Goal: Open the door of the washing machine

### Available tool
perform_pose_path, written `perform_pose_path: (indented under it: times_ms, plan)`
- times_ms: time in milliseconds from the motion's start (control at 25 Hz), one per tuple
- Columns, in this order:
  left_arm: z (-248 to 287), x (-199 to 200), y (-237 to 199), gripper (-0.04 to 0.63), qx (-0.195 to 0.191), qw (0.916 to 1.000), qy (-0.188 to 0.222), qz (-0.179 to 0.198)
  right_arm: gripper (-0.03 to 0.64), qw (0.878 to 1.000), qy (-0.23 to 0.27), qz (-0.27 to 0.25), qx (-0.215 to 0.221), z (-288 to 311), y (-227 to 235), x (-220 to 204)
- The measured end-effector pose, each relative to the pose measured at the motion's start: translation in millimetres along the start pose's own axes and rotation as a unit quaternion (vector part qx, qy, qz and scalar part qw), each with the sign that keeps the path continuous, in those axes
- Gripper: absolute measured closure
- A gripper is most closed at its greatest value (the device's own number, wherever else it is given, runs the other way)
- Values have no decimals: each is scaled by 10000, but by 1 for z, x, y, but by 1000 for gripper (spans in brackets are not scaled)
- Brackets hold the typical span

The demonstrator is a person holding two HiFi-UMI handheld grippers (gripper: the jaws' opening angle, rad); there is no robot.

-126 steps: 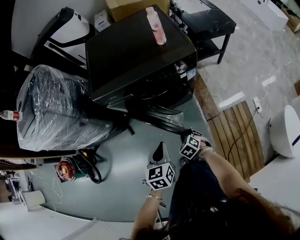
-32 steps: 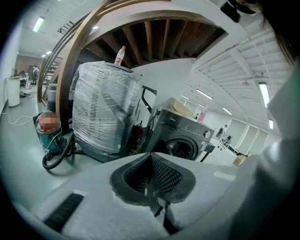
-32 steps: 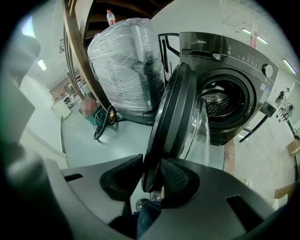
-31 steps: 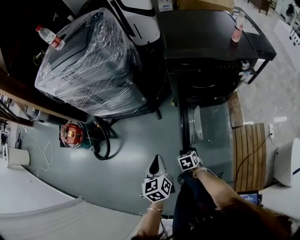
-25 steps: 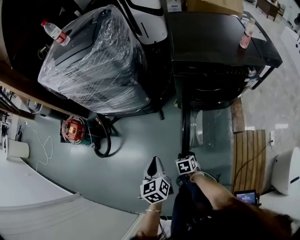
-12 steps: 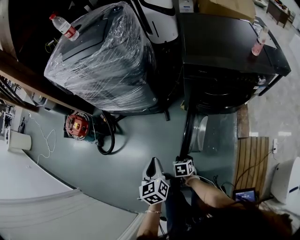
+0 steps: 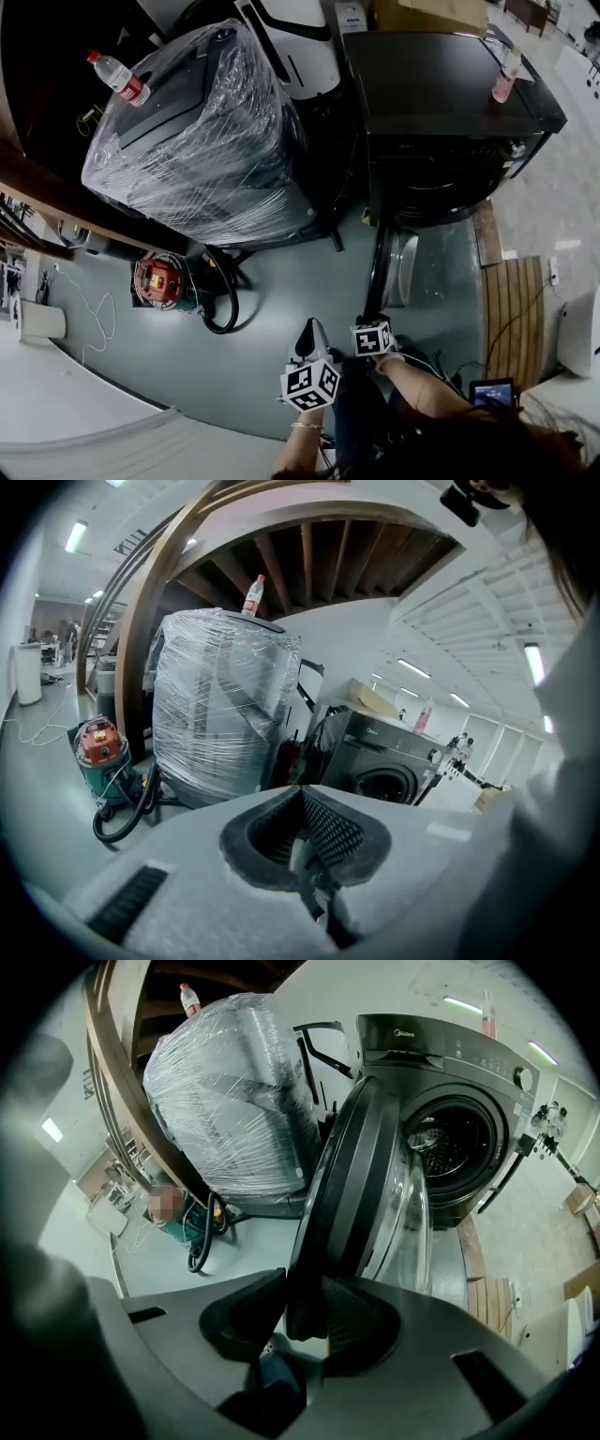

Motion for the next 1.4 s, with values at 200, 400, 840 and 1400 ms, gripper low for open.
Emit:
perform_pose_path:
  times_ms: [200,400,840,1400]
  plan:
    - [6,6,-24,581,-273,9995,-153,96,505,9997,2,223,-82,8,-17,6]
    - [11,13,-46,581,-459,9985,-258,143,505,9990,66,409,-190,15,-34,17]
    - [15,28,-99,581,-695,9966,-389,227,502,9955,206,814,-428,35,-73,41]
    - [27,49,-145,581,-1022,9931,-518,229,499,9878,201,1404,-639,68,-119,70]
Point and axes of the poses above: the fingertips, and each gripper's own axes: z forward along the fingers, y to its right, x out of its top, the point moved 6 cm from there along -z, backward along the fingers, and after that the axes turned 3 degrees about -x, right-handed, at the moved point
